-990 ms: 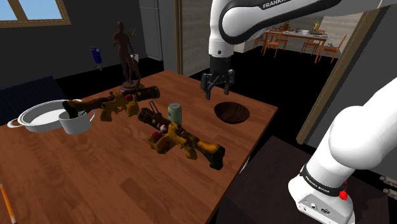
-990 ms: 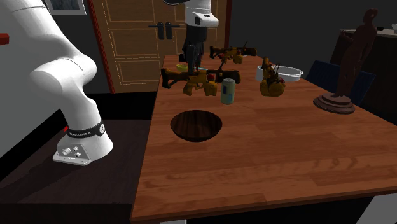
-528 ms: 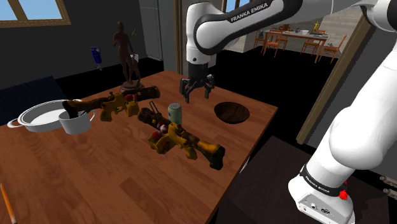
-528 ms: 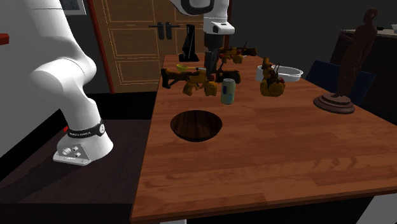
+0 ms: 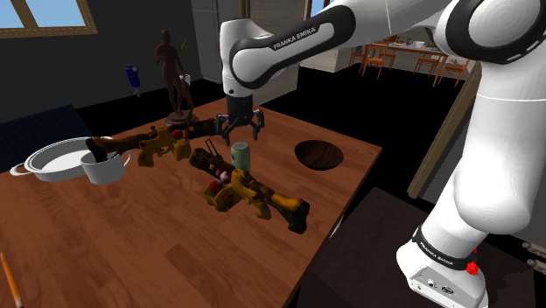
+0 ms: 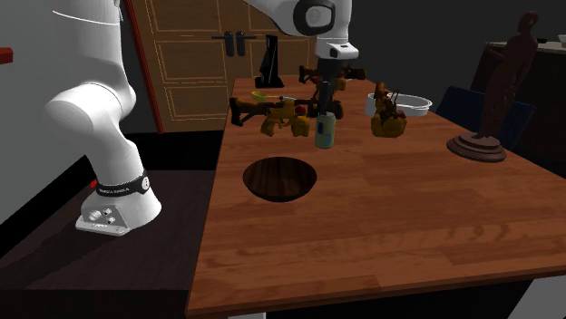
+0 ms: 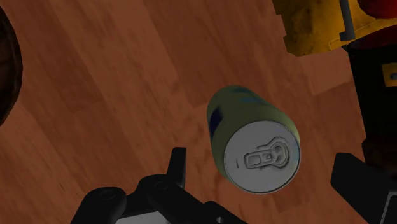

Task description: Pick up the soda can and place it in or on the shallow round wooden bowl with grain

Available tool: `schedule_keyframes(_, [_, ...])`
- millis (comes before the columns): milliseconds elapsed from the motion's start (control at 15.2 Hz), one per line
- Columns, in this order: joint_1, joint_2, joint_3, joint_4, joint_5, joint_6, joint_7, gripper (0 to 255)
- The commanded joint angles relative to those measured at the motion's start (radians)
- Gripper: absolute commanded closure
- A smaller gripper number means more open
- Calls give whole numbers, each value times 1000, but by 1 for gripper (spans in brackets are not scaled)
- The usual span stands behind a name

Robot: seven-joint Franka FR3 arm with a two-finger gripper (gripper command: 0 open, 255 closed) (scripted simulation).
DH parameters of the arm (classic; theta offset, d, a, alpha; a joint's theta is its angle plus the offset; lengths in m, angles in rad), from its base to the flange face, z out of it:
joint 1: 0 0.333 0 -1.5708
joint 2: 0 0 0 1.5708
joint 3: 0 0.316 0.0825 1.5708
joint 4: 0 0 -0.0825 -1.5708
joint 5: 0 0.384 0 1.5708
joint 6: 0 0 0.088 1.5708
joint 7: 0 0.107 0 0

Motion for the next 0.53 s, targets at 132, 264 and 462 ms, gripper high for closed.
schedule_keyframes(132, [6,34,-2,4,-12,31,13,0])
schedule_keyframes(264, [7,44,-3,-10,-16,55,15,0])
schedule_keyframes(462, [8,57,-4,-27,-20,85,18,0])
